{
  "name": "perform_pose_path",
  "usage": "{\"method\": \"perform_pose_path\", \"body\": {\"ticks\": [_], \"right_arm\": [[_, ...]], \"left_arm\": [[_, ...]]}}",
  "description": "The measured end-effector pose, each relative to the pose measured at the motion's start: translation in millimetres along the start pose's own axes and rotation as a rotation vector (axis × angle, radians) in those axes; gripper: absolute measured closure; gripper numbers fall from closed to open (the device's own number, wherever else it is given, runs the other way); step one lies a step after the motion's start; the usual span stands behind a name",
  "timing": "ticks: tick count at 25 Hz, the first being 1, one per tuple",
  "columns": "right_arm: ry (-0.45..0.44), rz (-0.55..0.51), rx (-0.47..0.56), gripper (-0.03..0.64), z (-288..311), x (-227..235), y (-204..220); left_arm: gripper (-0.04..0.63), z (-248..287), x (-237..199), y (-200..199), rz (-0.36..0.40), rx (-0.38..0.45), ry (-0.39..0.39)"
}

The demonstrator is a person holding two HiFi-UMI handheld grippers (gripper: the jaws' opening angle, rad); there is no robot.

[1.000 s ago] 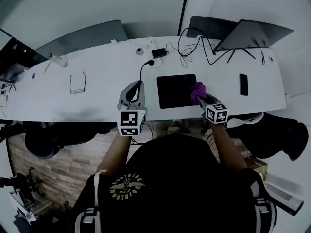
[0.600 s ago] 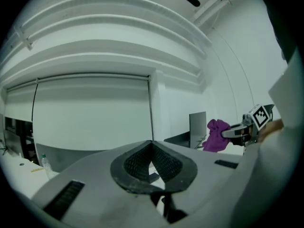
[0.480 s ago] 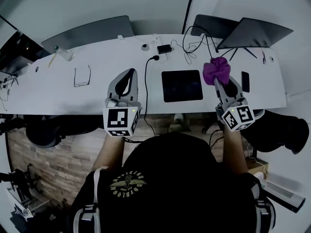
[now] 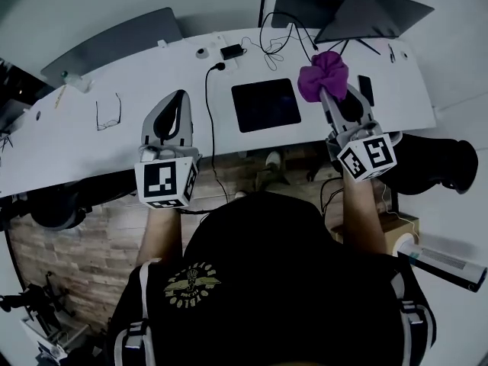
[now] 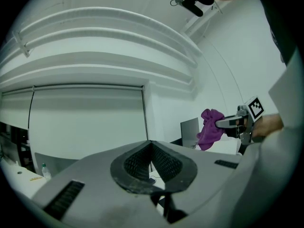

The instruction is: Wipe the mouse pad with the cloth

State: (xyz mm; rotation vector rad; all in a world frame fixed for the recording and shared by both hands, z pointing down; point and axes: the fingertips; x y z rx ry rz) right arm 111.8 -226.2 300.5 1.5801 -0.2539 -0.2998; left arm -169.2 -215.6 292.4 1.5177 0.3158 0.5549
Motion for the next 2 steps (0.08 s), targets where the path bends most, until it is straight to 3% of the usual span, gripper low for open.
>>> {"method": "perform_pose_path", "body": {"ticks": [2], "right_arm": [[-0.001, -0.003, 0.002, 0.52, -5.5, -2.2, -1.1]], "left_arm": [[0.594, -3.9, 4.5, -1.1, 0.001, 0.005, 0.002]]}}
Point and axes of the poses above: the fingertips, and each gripper's own axes: z forward along the fingers, x to its right, y out of its underside, and after that the axes turned 11 degrees about y, right-handed
